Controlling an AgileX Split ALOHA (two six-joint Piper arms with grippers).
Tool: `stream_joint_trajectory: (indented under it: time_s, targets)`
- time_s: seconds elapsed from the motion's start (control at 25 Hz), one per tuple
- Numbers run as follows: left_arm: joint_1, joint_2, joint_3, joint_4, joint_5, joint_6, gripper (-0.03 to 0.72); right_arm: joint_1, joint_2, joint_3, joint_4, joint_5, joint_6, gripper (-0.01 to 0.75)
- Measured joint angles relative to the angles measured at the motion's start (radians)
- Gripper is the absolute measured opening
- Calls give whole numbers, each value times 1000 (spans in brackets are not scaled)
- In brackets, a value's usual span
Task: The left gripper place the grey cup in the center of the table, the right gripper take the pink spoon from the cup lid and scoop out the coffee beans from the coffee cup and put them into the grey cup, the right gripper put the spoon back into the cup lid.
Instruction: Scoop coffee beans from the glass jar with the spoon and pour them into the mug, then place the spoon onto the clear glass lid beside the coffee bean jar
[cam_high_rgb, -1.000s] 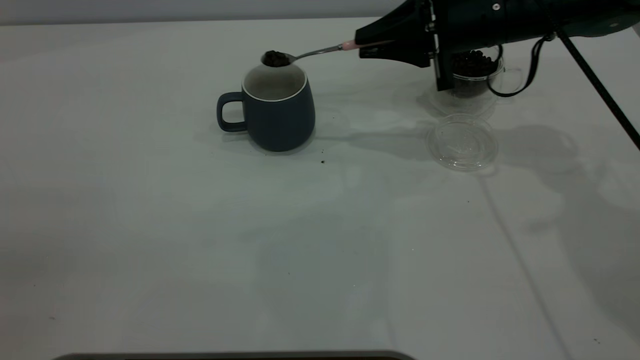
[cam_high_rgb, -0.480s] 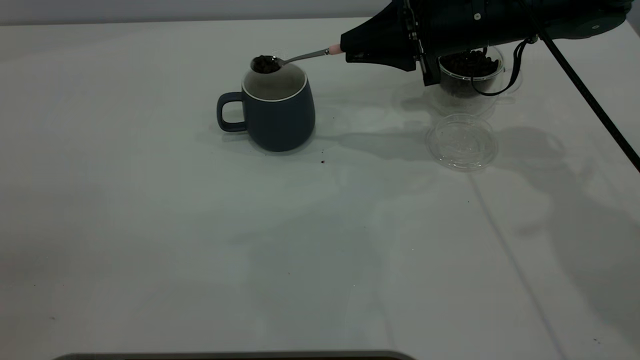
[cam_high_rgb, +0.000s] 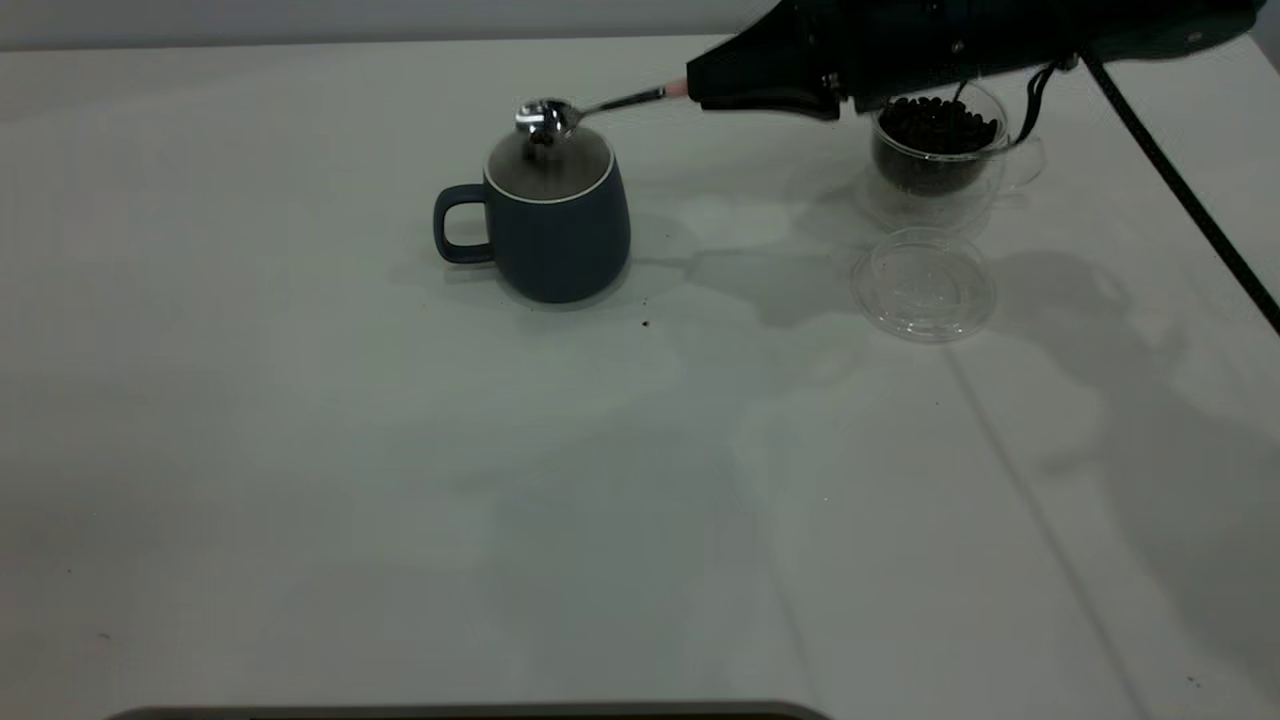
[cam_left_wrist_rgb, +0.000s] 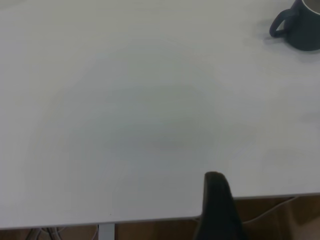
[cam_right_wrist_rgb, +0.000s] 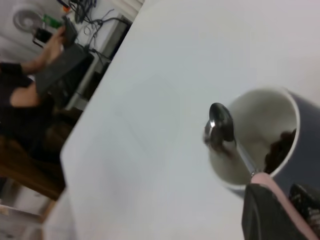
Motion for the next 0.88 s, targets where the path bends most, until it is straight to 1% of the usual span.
stream_joint_trajectory:
  time_s: [0.2, 0.36, 0.48, 0.52, 0.64, 0.84, 0.88]
  targets:
    - [0, 0, 0, 0, 0, 0, 565, 0, -41, 0, -6, -57, -33, 98]
    - [0, 0, 0, 0, 0, 0, 565, -1, -79, 10, -55, -47, -4, 98]
    - [0, 0, 0, 0, 0, 1, 565, -22, -139, 45, -159, -25, 39, 98]
    - [0, 0, 0, 0, 0, 1, 565, -38, -169, 62, -203, -19, 61, 98]
    - [0, 0, 0, 0, 0, 1, 565, -123, -254, 132, -275, 7, 126, 98]
    - [0, 0, 0, 0, 0, 1, 565, -333, -290, 241, -309, 18, 171, 98]
    - [0, 0, 0, 0, 0, 1, 565, -362, -280, 249, -319, 28, 186, 98]
